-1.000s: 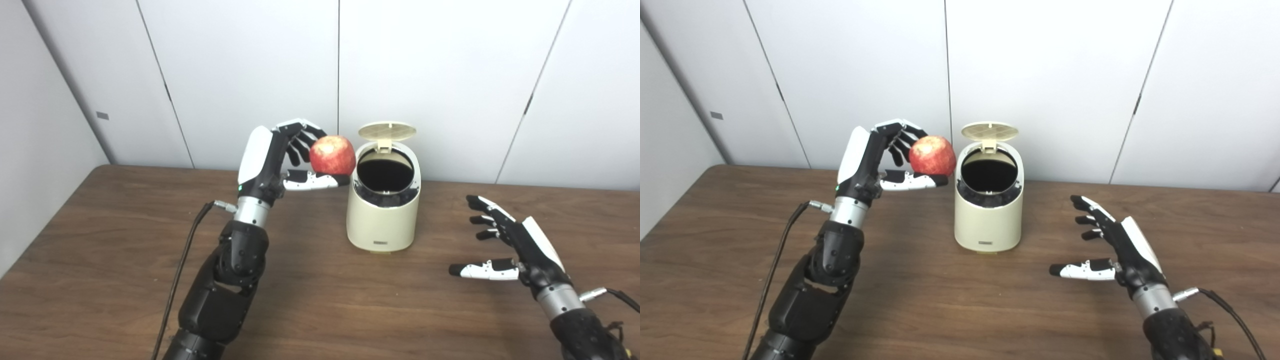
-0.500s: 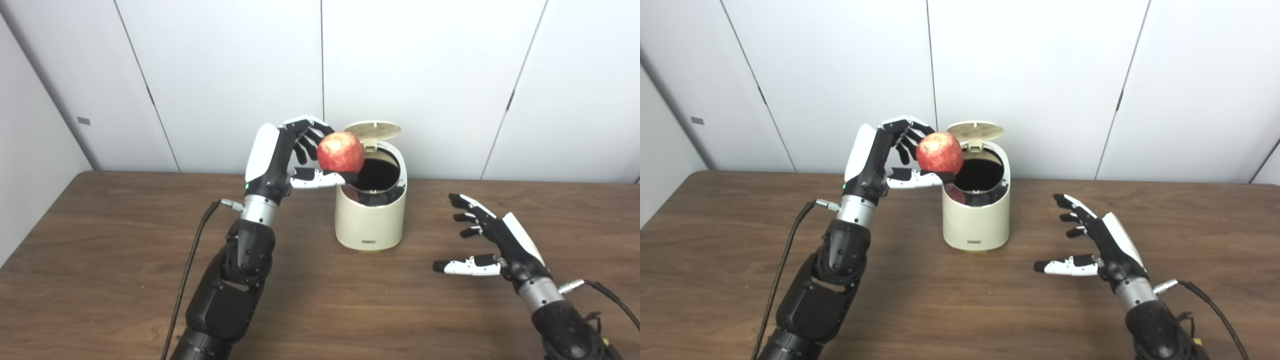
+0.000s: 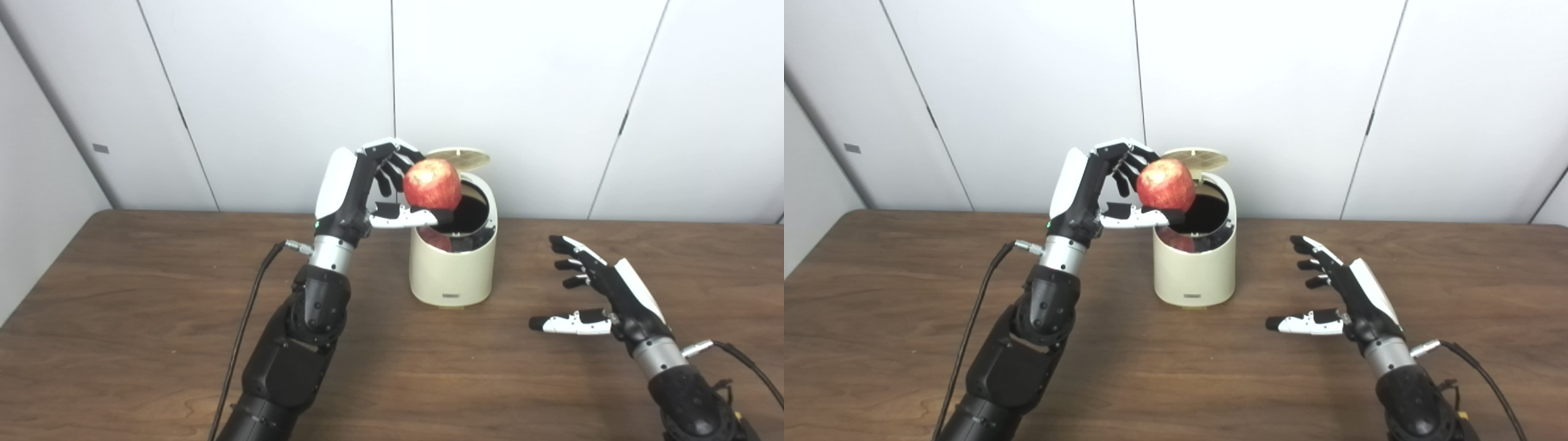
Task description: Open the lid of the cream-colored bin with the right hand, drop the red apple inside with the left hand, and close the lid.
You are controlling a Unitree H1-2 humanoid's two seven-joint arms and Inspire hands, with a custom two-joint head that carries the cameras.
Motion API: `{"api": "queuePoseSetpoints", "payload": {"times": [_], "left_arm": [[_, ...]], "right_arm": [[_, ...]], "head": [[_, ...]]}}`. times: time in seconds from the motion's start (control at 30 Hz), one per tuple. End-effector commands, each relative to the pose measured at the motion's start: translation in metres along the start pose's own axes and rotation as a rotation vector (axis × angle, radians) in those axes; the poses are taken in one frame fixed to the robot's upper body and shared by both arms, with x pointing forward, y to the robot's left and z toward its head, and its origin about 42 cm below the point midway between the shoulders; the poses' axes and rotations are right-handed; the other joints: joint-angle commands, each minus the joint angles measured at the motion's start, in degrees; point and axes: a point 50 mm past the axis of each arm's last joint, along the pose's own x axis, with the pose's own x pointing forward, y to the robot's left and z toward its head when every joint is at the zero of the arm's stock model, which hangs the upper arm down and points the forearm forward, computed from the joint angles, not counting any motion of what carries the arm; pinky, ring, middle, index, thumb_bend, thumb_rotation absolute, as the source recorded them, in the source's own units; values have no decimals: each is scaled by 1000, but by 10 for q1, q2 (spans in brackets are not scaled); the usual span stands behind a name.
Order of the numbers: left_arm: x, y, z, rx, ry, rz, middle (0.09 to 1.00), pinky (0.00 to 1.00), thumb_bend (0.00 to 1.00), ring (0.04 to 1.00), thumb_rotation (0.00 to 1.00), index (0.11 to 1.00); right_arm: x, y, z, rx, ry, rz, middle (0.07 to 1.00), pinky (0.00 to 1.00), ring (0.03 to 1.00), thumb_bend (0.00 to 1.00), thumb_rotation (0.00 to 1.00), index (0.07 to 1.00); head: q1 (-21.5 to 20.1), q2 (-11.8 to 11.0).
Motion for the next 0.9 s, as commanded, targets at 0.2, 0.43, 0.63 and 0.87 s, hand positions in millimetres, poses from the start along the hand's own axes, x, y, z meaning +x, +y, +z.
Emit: {"api": "queuePoseSetpoints", "payload": {"times": [0.2,0.43,0.63,0.87], "left_arm": [[19,-2,16,16,-91,36,450,288,527,381,0,494],[18,-9,6,14,-65,34,462,292,527,381,0,488],[19,-16,-1,20,-42,33,470,290,527,376,0,486],[19,-19,-7,74,-42,10,481,331,542,443,0,605]], "right_arm": [[9,-12,20,-17,-89,-61,874,685,804,737,212,871],[8,-12,22,-16,-88,-69,870,678,798,738,211,872],[7,-12,21,-14,-91,-72,871,689,802,750,246,873],[6,-12,24,-20,-95,-77,867,673,796,753,256,870]], "head": [[-7,3],[-14,6],[-15,7],[-16,8]]}}
